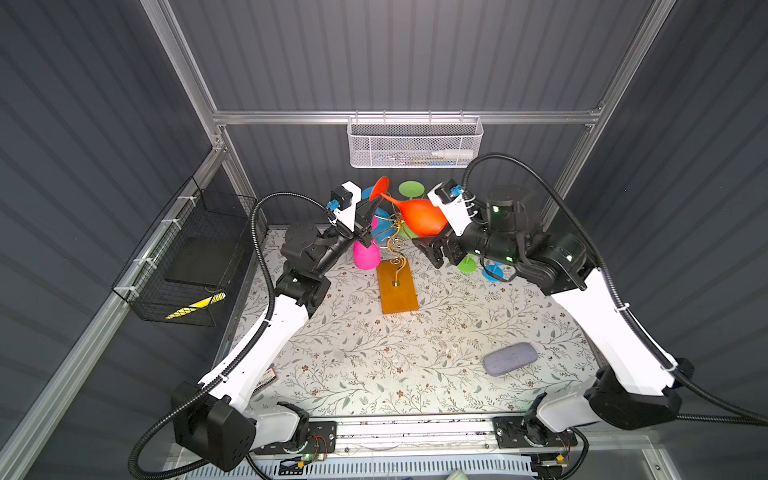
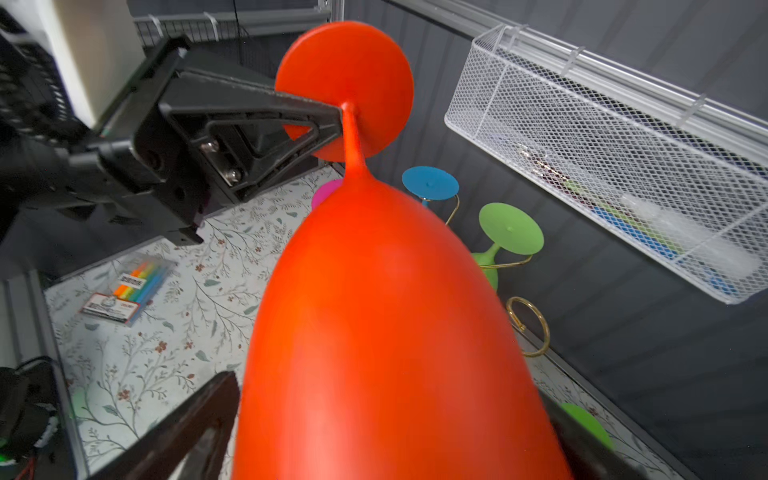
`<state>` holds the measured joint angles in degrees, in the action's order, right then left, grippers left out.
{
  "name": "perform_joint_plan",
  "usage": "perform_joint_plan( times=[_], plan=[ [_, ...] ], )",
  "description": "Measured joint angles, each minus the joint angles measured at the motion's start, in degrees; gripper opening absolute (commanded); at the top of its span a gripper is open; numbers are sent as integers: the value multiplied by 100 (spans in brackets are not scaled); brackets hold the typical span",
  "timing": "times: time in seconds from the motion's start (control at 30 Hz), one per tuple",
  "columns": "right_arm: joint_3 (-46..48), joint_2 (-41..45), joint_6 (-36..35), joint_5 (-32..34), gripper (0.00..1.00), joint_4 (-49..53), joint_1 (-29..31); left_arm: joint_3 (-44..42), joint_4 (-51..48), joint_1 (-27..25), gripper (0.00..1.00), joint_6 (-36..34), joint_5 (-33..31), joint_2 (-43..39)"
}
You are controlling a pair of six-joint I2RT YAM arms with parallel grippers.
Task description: Take the wine glass off the wine glass rack
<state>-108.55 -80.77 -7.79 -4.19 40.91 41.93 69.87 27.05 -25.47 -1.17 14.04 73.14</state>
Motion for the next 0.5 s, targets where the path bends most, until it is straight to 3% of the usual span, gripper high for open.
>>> perform_joint_plan(
  times=[0.27,0.5],
  plan=[
    [1989,1622,1300,-1764,94,-1665,-1316,-116,-35,46,0,568,-813,-179],
    [2330,1808,2199,-2052,79,-2352,-1683,-116,-109,48,0,789,-828,-179]
  ],
)
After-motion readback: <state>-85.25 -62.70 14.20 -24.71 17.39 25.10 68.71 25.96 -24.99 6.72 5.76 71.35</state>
